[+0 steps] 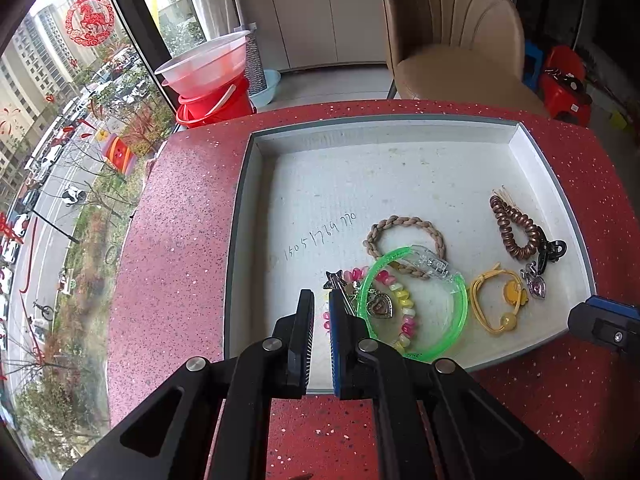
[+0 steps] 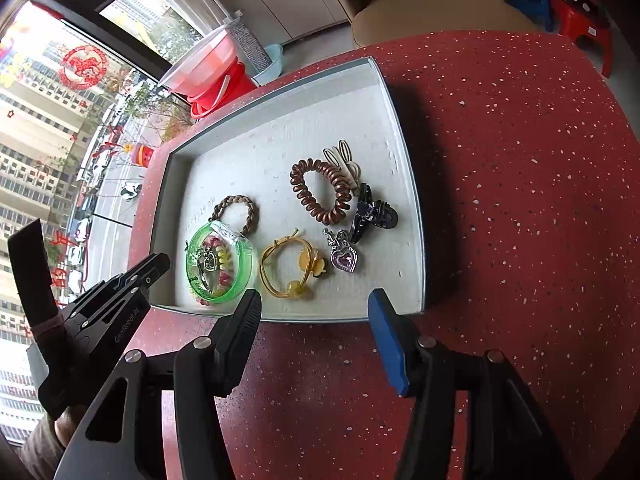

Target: Organize jewelry

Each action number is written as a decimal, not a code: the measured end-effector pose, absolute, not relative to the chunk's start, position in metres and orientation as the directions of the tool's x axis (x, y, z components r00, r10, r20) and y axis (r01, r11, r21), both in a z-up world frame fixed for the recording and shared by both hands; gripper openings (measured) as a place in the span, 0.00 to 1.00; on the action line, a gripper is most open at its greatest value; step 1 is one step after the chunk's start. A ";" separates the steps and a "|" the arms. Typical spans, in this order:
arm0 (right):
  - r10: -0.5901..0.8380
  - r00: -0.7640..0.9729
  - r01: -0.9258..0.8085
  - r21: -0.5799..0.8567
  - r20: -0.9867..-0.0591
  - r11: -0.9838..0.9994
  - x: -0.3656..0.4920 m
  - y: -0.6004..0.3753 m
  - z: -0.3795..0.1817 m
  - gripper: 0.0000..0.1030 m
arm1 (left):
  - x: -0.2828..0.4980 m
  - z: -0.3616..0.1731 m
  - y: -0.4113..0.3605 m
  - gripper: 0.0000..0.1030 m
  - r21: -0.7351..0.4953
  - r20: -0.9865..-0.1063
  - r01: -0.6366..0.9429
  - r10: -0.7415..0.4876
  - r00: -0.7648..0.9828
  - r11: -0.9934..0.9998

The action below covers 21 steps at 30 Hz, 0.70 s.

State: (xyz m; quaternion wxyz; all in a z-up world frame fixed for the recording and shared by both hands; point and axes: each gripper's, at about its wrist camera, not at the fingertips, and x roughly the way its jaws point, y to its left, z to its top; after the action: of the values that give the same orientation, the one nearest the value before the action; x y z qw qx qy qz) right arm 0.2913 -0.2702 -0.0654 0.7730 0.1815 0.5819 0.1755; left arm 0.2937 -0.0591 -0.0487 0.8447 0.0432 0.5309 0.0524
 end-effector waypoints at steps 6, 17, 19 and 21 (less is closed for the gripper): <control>0.476 0.264 -0.066 0.477 -0.839 0.877 0.287 -0.270 -0.063 0.58 | 0.293 -0.045 -0.052 1.00 0.130 -0.885 -0.073 0.149 0.441 0.989; 0.360 0.391 -0.134 0.334 -0.847 0.933 0.263 -0.264 -0.038 0.83 | 0.269 -0.040 -0.049 1.00 0.144 -0.871 -0.085 0.167 0.461 0.986; 0.346 0.412 -0.131 0.321 -0.843 0.938 0.257 -0.266 -0.035 0.84 | 0.261 -0.039 -0.049 1.00 0.135 -0.872 -0.085 0.159 0.462 0.987; 0.342 0.424 -0.127 0.318 -0.839 0.939 0.251 -0.267 -0.034 0.85 | 0.255 -0.039 -0.048 1.00 0.129 -0.871 -0.089 0.156 0.466 0.988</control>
State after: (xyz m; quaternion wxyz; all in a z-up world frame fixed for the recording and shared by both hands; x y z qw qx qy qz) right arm 0.2507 -0.2674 -0.0336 0.8375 0.1037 0.5180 0.1398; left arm 0.2549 -0.0478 -0.0387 0.8554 0.0324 0.5119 0.0716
